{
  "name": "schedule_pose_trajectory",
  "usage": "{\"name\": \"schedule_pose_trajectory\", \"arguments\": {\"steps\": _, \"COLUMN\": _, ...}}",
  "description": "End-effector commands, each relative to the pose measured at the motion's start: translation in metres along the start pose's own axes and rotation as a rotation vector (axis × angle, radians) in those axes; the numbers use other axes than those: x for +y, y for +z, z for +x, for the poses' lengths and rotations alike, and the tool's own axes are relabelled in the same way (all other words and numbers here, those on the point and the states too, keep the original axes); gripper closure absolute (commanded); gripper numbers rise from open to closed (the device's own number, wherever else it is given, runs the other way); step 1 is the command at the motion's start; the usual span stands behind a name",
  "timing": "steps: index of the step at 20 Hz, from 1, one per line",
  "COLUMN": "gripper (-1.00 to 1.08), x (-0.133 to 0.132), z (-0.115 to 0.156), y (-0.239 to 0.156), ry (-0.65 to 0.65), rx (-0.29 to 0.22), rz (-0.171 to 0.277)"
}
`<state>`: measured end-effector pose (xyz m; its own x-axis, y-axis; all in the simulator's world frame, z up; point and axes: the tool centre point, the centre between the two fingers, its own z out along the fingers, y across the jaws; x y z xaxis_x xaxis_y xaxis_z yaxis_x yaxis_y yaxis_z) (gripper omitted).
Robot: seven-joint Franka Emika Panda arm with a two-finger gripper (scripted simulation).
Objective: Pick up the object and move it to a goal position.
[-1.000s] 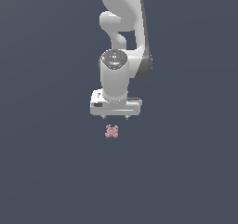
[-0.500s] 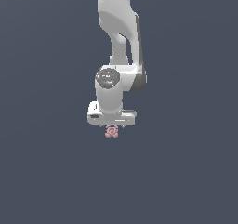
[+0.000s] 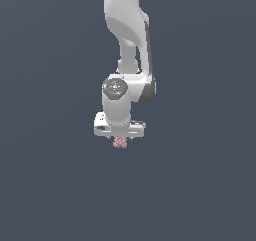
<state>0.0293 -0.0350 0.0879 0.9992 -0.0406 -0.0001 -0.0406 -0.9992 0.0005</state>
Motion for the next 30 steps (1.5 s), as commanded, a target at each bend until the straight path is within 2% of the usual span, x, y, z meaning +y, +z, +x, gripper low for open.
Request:
{"name": "schedule_pose_trajectory", "arguments": {"steps": 1, "gripper": -0.92, "x": 0.0, "z": 0.0, "y": 0.007, "ry": 0.0, "rx": -0.001, "rz": 0.0}}
{"name": "schedule_pose_trajectory", "arguments": {"steps": 8, "gripper": -0.92, "x": 0.0, "z": -0.001, "y": 0.042, "ry": 0.0, "rx": 0.0, "rz": 0.0}}
{"name": "schedule_pose_trajectory", "arguments": {"steps": 13, "gripper": -0.92, "x": 0.0, "z": 0.0, "y": 0.048, "ry": 0.001, "rx": 0.0, "rz": 0.001}}
{"name": "schedule_pose_trajectory", "arguments": {"steps": 14, "gripper": 1.08, "x": 0.0, "z": 0.0, "y": 0.048, "ry": 0.001, "rx": 0.0, "rz": 0.001}}
{"name": "schedule_pose_trajectory", "arguments": {"steps": 25, "gripper": 1.08, "x": 0.001, "z": 0.001, "y": 0.047, "ry": 0.001, "rx": 0.001, "rz": 0.0}}
{"name": "schedule_pose_trajectory", "arguments": {"steps": 30, "gripper": 1.08, "x": 0.008, "z": 0.005, "y": 0.038, "ry": 0.001, "rx": 0.001, "rz": 0.0}}
